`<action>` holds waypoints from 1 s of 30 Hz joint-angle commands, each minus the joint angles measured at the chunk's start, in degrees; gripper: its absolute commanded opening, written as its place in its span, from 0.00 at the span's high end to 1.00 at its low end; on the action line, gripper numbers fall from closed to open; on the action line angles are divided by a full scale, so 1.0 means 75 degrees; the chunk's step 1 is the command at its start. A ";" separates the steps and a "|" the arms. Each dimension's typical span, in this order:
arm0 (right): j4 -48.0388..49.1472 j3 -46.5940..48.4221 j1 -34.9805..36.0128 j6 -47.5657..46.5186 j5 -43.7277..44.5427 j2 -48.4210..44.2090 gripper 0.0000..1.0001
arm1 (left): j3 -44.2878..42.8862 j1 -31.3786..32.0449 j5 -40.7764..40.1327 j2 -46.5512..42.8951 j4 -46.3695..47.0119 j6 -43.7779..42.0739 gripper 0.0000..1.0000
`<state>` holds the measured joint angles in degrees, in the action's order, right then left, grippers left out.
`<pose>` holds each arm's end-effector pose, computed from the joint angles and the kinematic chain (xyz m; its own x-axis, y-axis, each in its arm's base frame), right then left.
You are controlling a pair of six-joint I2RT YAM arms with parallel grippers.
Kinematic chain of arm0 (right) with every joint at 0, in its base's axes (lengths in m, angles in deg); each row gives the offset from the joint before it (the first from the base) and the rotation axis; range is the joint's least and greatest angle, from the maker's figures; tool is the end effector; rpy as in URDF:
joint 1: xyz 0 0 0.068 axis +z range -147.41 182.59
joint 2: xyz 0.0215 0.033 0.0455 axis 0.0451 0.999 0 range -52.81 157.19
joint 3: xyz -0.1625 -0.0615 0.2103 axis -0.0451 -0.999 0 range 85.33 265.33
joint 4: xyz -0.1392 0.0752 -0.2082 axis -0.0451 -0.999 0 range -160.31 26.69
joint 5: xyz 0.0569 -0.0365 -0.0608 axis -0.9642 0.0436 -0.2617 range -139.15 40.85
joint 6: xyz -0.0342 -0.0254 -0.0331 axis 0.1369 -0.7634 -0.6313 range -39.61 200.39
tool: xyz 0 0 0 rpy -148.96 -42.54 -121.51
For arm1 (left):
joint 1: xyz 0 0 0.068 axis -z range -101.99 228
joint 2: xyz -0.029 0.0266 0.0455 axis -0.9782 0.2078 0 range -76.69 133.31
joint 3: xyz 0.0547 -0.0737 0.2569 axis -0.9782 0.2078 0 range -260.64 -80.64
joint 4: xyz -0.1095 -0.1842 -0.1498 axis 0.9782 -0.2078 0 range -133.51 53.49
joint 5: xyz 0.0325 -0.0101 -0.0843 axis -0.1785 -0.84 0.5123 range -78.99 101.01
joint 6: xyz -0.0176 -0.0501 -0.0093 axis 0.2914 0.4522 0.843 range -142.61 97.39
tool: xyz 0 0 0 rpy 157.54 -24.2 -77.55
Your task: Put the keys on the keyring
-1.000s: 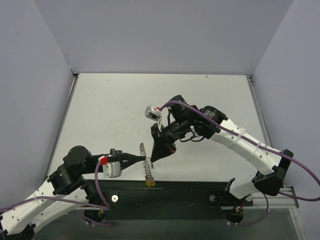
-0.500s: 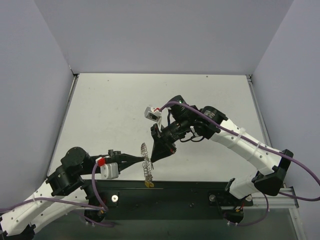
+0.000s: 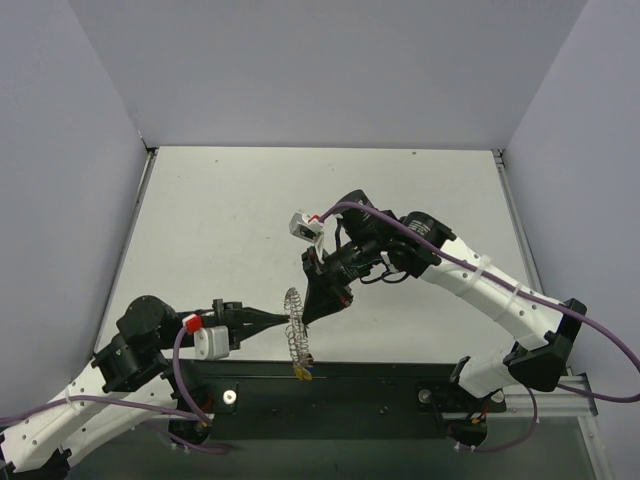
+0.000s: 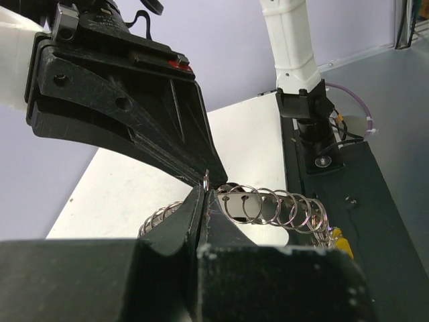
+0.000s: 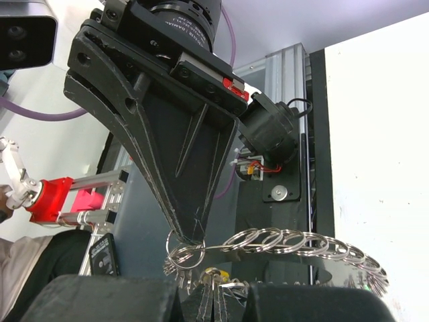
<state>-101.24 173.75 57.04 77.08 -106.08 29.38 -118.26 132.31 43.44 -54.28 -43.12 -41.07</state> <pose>0.1504 0.2621 0.4122 -0.2555 -0.4116 -0.8748 -0.8746 -0.2872 0.3906 0.0426 -0.0920 0.3520 0.3977 -0.0955 -0.9125 0.9160 0.0972 0.3891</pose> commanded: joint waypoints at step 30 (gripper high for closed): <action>0.0019 0.0163 0.0016 -0.0273 -0.0332 -0.0201 1.00 | -0.0104 0.0037 0.0083 0.0093 0.0542 0.0082 1.00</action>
<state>-101.26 173.75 57.07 75.97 -107.48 28.12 -118.13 132.31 42.30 -52.88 -43.73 -41.03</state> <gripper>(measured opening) 0.026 0.024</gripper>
